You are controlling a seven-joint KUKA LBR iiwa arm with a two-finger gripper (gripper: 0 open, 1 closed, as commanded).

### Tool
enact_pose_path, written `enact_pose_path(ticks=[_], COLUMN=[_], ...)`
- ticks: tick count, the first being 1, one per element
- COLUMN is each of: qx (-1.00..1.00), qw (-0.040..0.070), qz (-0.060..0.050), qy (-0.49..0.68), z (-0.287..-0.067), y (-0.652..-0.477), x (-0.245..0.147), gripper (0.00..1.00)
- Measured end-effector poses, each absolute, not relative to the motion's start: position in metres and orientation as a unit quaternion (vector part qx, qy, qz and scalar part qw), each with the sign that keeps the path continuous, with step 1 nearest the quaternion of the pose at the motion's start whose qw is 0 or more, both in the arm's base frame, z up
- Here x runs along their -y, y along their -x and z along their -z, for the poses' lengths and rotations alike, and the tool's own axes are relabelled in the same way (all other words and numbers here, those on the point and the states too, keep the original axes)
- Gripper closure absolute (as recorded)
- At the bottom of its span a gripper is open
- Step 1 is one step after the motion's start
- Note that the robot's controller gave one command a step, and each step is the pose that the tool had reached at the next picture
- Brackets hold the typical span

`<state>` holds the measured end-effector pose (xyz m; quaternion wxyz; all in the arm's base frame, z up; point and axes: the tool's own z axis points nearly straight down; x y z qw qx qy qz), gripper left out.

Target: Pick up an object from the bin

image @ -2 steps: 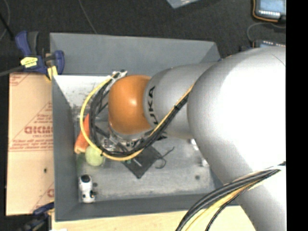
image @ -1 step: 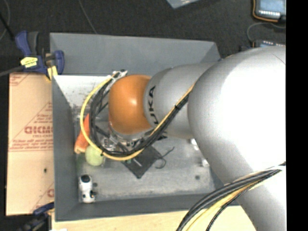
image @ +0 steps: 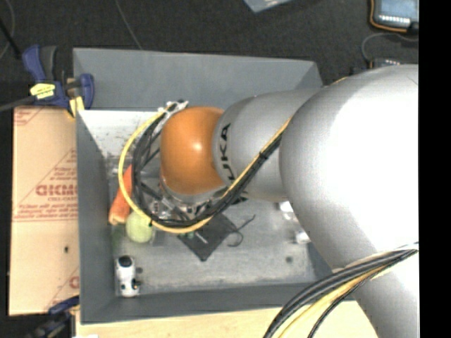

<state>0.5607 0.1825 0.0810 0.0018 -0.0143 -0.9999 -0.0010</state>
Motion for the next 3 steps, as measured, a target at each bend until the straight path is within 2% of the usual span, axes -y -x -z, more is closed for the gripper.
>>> enact_pose_path(ticks=[3], qx=[1.0], qw=[0.001], qz=[0.002], qy=[0.015], z=[-0.147], y=[-0.562], x=[-0.183], gripper=[1.0])
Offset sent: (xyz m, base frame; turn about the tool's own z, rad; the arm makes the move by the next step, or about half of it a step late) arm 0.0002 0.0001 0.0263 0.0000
